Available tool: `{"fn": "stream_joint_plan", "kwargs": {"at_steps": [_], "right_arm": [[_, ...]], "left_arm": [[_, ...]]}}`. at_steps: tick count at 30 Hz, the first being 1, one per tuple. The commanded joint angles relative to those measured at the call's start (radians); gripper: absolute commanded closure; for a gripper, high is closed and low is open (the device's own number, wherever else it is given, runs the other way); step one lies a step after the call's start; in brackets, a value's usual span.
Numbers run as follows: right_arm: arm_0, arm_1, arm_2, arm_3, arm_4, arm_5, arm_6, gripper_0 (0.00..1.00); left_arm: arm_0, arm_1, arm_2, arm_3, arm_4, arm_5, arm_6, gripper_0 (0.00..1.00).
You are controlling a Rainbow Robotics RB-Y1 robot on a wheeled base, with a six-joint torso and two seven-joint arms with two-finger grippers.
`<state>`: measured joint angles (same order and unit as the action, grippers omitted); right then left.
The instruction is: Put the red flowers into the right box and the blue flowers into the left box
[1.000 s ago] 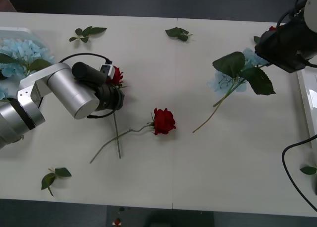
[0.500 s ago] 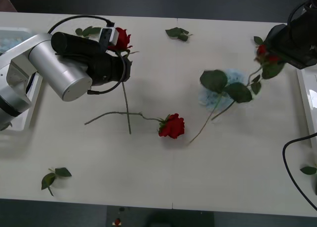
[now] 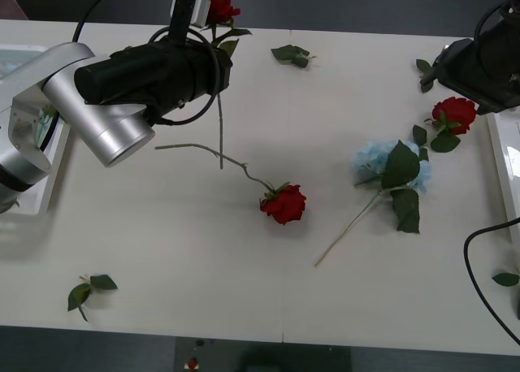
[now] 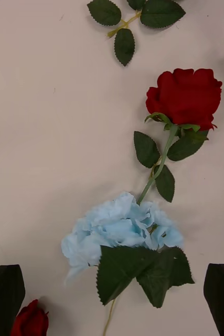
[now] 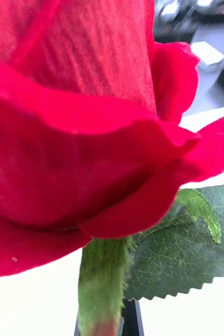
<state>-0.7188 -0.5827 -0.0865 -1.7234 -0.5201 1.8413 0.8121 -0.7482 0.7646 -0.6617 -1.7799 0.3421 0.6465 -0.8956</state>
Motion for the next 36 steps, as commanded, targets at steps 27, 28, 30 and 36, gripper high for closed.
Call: {"fn": "stream_joint_plan", "kwargs": {"at_steps": [27, 28, 30, 36], "right_arm": [[-0.004, -0.029, -0.237, 0.013, -0.256, -0.002, 0.748, 0.00], [-0.004, -0.031, -0.254, 0.021, -0.291, 0.003, 0.792, 0.00], [-0.004, -0.031, -0.286, 0.038, -0.362, 0.009, 0.860, 0.00], [-0.004, -0.029, -0.357, 0.074, -0.522, 0.030, 1.044, 0.00]], "left_arm": [[0.001, -0.142, 0.097, -0.191, 0.005, -0.113, 0.310, 1.00], [0.001, -0.168, 0.097, -0.190, -0.015, -0.111, 0.342, 1.00], [0.001, -0.211, 0.097, -0.190, -0.066, -0.111, 0.394, 1.00], [0.001, -0.320, 0.097, -0.185, -0.180, -0.108, 0.515, 1.00]]}}
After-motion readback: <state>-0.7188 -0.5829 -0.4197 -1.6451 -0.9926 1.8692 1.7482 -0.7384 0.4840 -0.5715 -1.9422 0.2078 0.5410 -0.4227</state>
